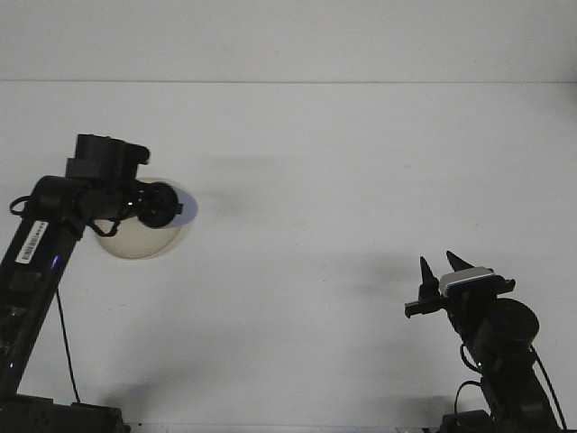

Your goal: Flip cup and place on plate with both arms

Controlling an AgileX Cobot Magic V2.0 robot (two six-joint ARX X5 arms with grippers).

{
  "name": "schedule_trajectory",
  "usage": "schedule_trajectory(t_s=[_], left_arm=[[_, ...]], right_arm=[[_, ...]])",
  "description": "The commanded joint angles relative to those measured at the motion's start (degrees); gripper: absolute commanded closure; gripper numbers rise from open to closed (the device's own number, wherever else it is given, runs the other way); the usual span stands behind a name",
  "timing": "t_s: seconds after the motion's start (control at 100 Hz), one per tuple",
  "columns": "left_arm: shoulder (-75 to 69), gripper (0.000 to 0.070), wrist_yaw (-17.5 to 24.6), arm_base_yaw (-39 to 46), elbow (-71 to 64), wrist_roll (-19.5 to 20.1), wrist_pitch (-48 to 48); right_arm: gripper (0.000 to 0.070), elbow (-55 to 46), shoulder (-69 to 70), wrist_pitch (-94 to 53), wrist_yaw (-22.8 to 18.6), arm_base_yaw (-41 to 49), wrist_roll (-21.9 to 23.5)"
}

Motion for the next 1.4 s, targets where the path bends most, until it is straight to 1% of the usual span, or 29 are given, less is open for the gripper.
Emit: schedule_trajectory(t_s=[0.0, 0.14, 0.24, 0.42, 0.47, 0.58, 0.66, 0.69, 0.72, 0.81, 0.84, 0.87, 0.92, 0.95, 1.14, 1.2, 1.31, 1.39], left_arm=[[1.7, 0.0685, -0.2, 3.6, 0.9, 1.0, -0.2], [5.2, 0.0686, -0.2, 10.3, 0.9, 1.2, 0.2], [9.0, 0.0686, -0.2, 12.9, 0.9, 1.2, 0.4], [15.5, 0.0685, -0.5, 15.1, 0.9, 1.5, 3.2], [16.8, 0.0686, -1.1, 15.3, 0.9, 1.7, 3.8], [18.9, 0.0686, -4.3, 15.4, 0.9, 2.4, 5.0], [19.7, 0.0681, -4.2, 15.4, 0.9, 3.1, 5.2], [19.8, 0.0661, -4.2, 15.4, 0.9, 3.1, 5.2], [20.0, 0.0613, -4.1, 15.4, 0.9, 3.1, 5.2], [20.0, 0.0309, -2.0, 15.4, 0.9, 3.0, 6.4], [19.9, 0.0233, -0.4, 15.4, 0.9, 2.8, 7.0], [19.5, 0.0196, 1.6, 15.4, 1.0, 2.8, 7.2], [18.9, 0.0197, 4.5, 15.5, 1.3, 2.6, 7.8], [18.4, 0.0198, 5.5, 15.6, 1.7, 2.6, 7.8], [12.1, 0.0198, 5.5, 16.3, 6.4, 2.3, 5.7], [8.7, 0.0198, 5.5, 16.8, 7.4, 1.5, 5.5], [1.0, 0.0199, 5.5, 17.2, 7.6, 1.2, 5.9], [-4.6, 0.0219, 5.5, 17.2, 7.6, 0.9, 4.9]], right_arm=[[0.0371, 0.4, 0.0, 0.7, -0.2, 0.1, 0.8], [0.0371, 0.4, 0.1, 0.6, -0.6, 0.1, 0.8], [0.0371, 0.4, 0.1, 0.6, -0.6, 0.1, 0.7], [0.0371, 0.4, 0.1, 0.5, -0.6, 0.1, 0.7], [0.0371, 0.4, 0.1, 0.4, -0.6, 0.1, 0.7], [0.0371, 0.4, 0.1, 0.4, -0.6, 0.1, 0.6], [0.0371, 0.4, 0.1, 0.4, -0.6, 0.1, 0.5], [0.0371, 0.4, 0.1, 0.4, -0.6, 0.1, 0.6], [0.0371, 0.4, 0.1, 0.4, -0.6, 0.1, 0.5], [0.0371, 0.4, 0.1, 0.4, -0.6, 0.1, 0.5], [0.0371, 0.4, 0.1, 0.4, -0.6, 0.1, 0.5], [0.0371, 0.4, 0.1, 0.4, -0.6, 0.1, 0.5], [0.0371, 0.4, 0.1, 0.4, -0.6, 0.1, 0.5], [0.0371, 0.4, 0.1, 0.4, -0.6, 0.1, 0.5], [0.0371, 0.4, 0.1, 0.4, -0.3, 0.1, 0.5], [0.0371, 0.4, 0.1, 0.4, 0.1, 0.0, 0.6], [0.0371, 0.4, 0.1, 0.5, 0.2, 0.0, 0.6], [0.0371, 0.4, 0.0, 0.6, 1.2, -0.1, 0.8]])
